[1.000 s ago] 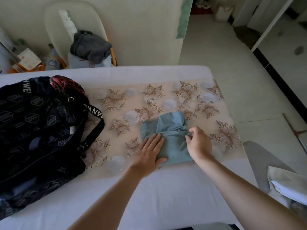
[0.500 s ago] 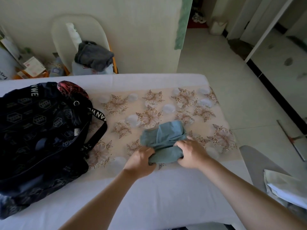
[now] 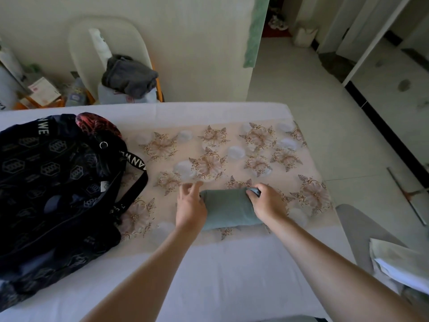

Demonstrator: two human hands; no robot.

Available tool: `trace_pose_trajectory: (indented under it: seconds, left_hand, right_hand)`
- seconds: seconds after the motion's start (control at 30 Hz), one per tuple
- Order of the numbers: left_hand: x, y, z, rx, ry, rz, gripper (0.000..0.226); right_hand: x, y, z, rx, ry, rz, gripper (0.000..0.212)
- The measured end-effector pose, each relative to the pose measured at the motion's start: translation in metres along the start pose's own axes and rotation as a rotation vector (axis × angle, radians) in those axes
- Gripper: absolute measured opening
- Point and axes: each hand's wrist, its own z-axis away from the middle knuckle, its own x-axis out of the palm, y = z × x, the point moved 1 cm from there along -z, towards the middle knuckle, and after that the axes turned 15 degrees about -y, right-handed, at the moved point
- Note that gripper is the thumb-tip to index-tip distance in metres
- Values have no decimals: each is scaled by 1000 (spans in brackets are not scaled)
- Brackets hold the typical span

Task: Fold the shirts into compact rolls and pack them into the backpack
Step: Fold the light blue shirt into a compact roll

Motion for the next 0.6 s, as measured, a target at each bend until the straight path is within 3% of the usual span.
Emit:
trace_pose_trajectory:
  seconds: [0.07, 0.13, 0.2, 0.27, 0.33, 0.43, 0.6]
  left_hand:
    - [4, 12, -6, 278, 94, -266, 49]
    - [14, 23, -9, 438, -41, -450, 46]
    - [25, 20, -13, 403, -227, -591, 70]
    - [29, 7, -15, 352, -246, -627, 86]
    - [29, -1, -10, 359, -205, -657, 94]
    - [31, -8, -8, 400, -173, -725, 107]
    - [26, -12, -4, 416, -246, -720, 110]
  right_hand:
    - [4, -3, -4, -36, 44, 106, 28]
    - [7, -4, -9, -222, 203, 364, 28]
    - [12, -3, -13, -495, 298, 544, 29]
    - [17, 1, -13, -715, 193, 608, 30]
    - [20, 9, -13, -683, -32, 612, 47]
    - [21, 18, -14, -461, -274, 526, 62]
    - [23, 14, -9, -417, -281, 581, 72]
